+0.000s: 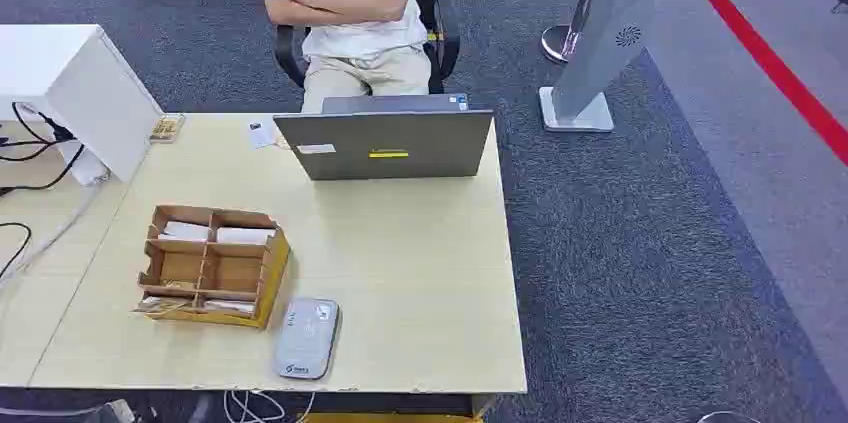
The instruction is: Pass the card to the sensor for recognition and then transmit it.
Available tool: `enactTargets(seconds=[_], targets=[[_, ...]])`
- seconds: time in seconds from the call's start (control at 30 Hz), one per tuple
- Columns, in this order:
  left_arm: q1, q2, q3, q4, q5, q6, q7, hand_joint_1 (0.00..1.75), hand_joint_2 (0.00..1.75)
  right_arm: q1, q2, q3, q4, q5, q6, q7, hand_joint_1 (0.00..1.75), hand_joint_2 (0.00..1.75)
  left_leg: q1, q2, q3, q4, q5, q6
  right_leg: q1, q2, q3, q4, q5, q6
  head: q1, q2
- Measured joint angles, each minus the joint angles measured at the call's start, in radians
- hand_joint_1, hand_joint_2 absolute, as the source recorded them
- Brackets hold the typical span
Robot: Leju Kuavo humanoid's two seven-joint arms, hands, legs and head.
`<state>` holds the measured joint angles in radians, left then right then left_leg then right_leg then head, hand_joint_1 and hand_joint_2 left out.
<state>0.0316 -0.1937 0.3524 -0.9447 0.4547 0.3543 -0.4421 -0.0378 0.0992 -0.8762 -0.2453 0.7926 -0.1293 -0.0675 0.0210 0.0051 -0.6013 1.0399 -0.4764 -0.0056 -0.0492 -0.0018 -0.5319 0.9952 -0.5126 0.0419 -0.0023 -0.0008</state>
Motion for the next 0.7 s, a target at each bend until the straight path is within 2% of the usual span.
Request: enactTargets(seconds=[0.2,0.37,0.4,0.5,0.7], targets=[[0.043,-0.042,0.043,-0.152,0.002,0.061,-0.020,0.00,1.75,-0.007,0.005,-0.043,0.007,0.042,-0.007,0.000,0.00,1.75,0.000,-0.002,-0.002,0.000,0.000,0.000,0.000,-0.002,-0.001,0.000,0.000,0.000,0.000,0.000],[0.055,-0.087,0.111,-0.276,0.034,0.113,-0.006,0.00,1.75,-0.021,0.010,-0.090,0.015,0.089,-0.012,-0.002,0.00,1.75,0.000,-0.002,-0.001,0.000,0.000,0.000,0.000,-0.003,0.000,0.000,0.000,0.000,0.000,0.000],[0.052,-0.093,0.130,-0.299,0.041,0.122,0.001,0.00,0.00,-0.025,0.012,-0.099,0.017,0.101,-0.014,-0.002,0.00,1.75,0.000,-0.001,0.000,0.000,0.000,0.000,0.000,-0.002,0.000,0.000,0.000,0.000,0.000,0.000],[0.053,-0.103,0.169,-0.343,0.055,0.134,0.018,0.00,0.00,-0.027,0.015,-0.118,0.021,0.128,-0.018,0.001,0.00,1.75,0.000,-0.001,0.001,0.000,0.000,0.000,0.000,-0.002,0.001,0.000,0.000,0.000,0.000,0.000],[0.053,-0.107,0.192,-0.384,0.054,0.137,0.031,0.00,0.00,-0.032,0.019,-0.132,0.026,0.137,-0.019,0.008,0.00,1.75,0.000,-0.001,0.000,0.000,0.001,0.001,0.000,-0.002,0.001,0.000,0.000,0.000,0.000,0.000]])
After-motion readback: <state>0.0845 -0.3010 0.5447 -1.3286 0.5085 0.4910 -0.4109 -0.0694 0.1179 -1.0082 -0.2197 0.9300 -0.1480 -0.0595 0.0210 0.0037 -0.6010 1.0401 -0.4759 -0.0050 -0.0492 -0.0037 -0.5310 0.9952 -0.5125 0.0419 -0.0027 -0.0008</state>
